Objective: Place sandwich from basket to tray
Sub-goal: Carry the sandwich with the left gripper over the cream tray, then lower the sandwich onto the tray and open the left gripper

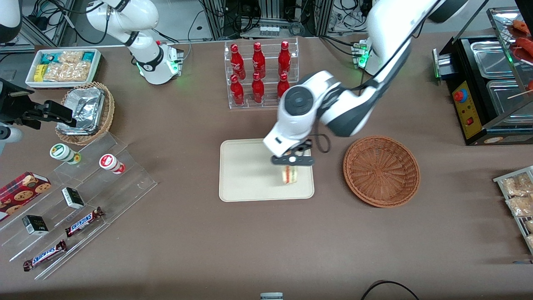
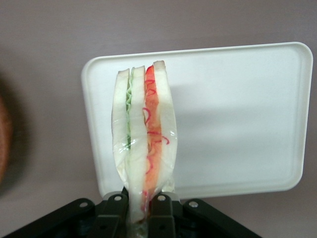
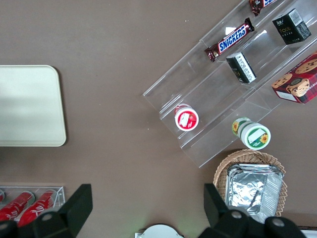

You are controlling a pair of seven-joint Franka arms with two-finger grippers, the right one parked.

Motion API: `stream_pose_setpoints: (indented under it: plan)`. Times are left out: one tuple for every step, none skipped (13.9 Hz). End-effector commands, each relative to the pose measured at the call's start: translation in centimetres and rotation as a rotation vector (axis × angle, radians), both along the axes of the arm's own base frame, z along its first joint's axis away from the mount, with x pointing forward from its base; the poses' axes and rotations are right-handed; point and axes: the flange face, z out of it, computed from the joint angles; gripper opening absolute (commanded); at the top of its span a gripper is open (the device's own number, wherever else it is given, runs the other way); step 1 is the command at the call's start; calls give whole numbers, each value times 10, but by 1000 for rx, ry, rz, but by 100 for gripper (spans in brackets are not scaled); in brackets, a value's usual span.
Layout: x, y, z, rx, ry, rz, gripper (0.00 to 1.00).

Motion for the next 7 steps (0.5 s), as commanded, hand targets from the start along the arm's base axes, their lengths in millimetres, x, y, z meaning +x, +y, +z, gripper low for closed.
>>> stream_pose_setpoints:
  plan:
    - [3, -34, -31, -12, -49, 19, 10]
    - [-5, -48, -43, -26, -61, 12, 10]
    - [-10, -54, -56, -23, -64, 9, 10]
    - [-15, -59, -69, -7, -66, 0, 10]
    - [-19, -63, -80, 11, -73, -9, 10]
    - [-24, -66, -94, 30, -79, -15, 10]
    - [-27, -71, -99, 28, -90, -17, 10]
